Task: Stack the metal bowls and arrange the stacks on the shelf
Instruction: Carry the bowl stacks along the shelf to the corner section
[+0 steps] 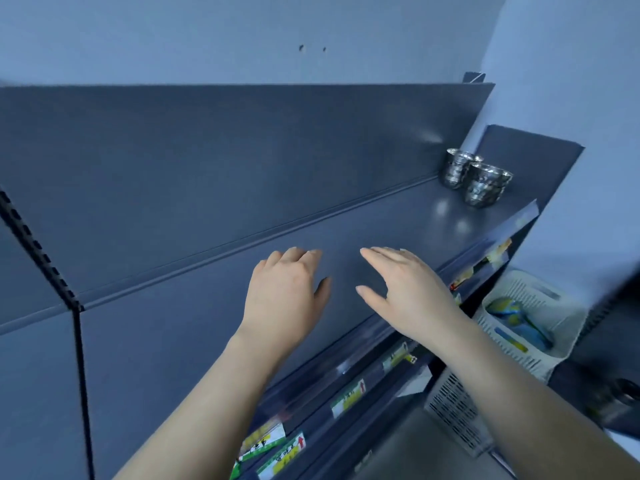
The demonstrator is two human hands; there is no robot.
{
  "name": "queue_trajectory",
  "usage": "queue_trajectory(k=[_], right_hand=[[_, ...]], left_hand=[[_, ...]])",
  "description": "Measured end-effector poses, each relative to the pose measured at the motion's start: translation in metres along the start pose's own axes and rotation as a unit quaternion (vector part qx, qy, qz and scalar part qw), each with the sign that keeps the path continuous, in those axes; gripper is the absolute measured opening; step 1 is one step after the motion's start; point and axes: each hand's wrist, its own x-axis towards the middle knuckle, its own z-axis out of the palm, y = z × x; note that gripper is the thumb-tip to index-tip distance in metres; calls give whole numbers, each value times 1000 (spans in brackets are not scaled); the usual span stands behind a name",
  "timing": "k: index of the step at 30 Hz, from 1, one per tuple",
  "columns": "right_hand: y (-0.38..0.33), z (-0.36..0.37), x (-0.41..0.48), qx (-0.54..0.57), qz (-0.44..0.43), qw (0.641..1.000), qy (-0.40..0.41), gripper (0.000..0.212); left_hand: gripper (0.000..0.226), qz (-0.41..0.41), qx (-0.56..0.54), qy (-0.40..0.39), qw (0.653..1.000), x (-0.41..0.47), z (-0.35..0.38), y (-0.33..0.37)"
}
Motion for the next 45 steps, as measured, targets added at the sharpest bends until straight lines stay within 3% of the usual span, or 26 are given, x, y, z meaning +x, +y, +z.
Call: queue_trajectory(k=[9, 18, 30, 34, 37, 45], right_hand=[[107, -8, 40, -16, 86, 996, 9, 58], [218, -12, 60, 0, 159, 987, 26, 62], [415, -16, 101, 39, 173, 984, 28, 64], [463, -10, 119, 52, 182, 982, 20, 64], [493, -3, 136, 78, 190, 978, 18, 75], [556, 33, 192, 194, 202, 960, 29, 105]], left_hand=[[47, 59, -64, -27, 996, 108, 73, 52], [47, 108, -87, -70, 988, 189, 139, 122], [47, 51, -68, -115, 990, 287, 244, 243], [64, 25, -70, -138, 988, 312, 279, 264], [77, 2, -82, -167, 983, 335, 299, 273], [112, -42, -240, -220, 945, 395, 355, 279]])
